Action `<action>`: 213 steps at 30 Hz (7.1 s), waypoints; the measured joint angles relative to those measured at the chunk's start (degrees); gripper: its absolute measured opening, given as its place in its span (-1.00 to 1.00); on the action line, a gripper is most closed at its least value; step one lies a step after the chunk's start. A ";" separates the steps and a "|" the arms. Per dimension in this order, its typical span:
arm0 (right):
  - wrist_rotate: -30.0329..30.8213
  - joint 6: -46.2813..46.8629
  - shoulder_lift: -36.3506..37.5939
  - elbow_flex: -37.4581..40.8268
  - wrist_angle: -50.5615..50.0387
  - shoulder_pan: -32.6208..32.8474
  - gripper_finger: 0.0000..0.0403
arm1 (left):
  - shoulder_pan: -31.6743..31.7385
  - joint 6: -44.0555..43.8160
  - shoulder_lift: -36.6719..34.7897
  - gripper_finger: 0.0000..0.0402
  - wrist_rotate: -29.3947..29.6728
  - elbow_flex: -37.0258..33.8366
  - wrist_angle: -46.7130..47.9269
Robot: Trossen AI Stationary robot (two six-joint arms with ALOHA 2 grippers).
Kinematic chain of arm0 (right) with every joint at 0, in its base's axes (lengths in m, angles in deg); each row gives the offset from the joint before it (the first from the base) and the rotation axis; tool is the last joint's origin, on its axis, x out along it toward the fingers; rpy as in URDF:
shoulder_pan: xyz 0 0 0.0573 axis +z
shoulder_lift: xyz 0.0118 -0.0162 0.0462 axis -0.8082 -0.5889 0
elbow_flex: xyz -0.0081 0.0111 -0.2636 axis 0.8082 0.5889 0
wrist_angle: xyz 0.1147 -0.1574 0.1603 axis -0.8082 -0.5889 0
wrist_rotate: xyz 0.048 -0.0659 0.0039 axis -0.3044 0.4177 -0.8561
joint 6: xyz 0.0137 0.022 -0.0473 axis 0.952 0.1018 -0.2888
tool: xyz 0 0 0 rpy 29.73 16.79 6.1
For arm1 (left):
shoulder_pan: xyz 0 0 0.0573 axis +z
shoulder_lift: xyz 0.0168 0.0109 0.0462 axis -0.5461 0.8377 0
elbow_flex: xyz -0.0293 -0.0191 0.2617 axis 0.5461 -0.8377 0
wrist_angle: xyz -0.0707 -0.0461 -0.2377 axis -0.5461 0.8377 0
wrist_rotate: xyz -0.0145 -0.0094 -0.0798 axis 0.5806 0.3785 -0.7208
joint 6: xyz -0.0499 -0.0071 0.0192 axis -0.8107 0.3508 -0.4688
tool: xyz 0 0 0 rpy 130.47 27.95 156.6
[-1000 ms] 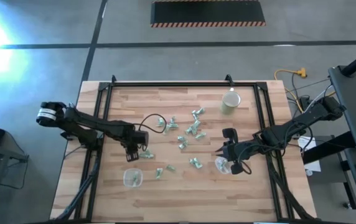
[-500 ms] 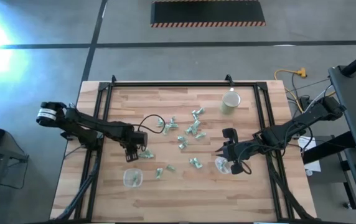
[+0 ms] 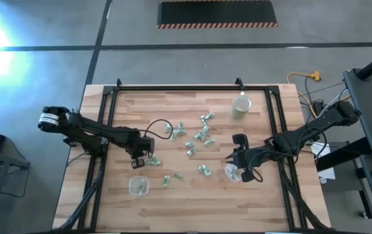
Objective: Pick and place Stevia / Truvia into bins
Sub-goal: Put the stevia packet into the left transparent container, then put the stevia packet into the right transparent container
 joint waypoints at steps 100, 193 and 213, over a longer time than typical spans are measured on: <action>0.00 -6.73 -0.02 0.56 14.50 0.00 -0.74 | -27.81 -27.00 -1.81 -0.55 -13.03 17.12 8.59; -15.49 -9.06 -32.70 -1.11 18.99 -30.27 -0.60 | -27.08 -0.20 -3.69 -0.55 62.14 12.21 8.39; -14.77 -9.00 -28.72 -0.96 18.82 -30.27 -0.87 | -27.09 -0.15 -3.69 -0.55 62.14 12.21 8.35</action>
